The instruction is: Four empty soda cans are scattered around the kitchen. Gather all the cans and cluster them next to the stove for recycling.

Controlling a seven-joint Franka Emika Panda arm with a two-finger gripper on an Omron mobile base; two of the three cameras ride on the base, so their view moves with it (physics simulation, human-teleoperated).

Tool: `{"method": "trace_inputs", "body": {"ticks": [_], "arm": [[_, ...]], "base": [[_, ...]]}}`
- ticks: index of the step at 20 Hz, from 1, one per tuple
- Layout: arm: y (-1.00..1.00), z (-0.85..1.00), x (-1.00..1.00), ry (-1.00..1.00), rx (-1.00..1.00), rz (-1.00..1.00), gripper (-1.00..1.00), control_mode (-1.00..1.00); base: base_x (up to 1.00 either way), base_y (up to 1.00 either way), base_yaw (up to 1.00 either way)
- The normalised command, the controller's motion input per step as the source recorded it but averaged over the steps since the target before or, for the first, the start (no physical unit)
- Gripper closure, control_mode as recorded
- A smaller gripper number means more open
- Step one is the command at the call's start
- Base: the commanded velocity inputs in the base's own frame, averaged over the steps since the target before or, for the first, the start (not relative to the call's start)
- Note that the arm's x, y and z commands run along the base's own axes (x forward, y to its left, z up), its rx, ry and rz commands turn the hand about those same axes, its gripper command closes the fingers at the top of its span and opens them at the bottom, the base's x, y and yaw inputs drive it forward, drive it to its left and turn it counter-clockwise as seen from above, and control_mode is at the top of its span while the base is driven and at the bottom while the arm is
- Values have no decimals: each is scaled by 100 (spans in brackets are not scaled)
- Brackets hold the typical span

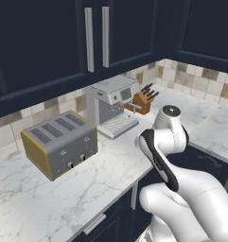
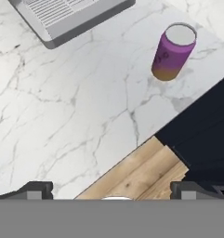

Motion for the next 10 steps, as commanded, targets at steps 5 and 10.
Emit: {"method": "trace_inputs", "body": {"ticks": [5,10], "arm": [[-1,22,35,-5,4,0,-100,-100],[-6,16,47,1,-6,0,-100,-100]], "base": [[0,0,0],[0,0,0]]}}
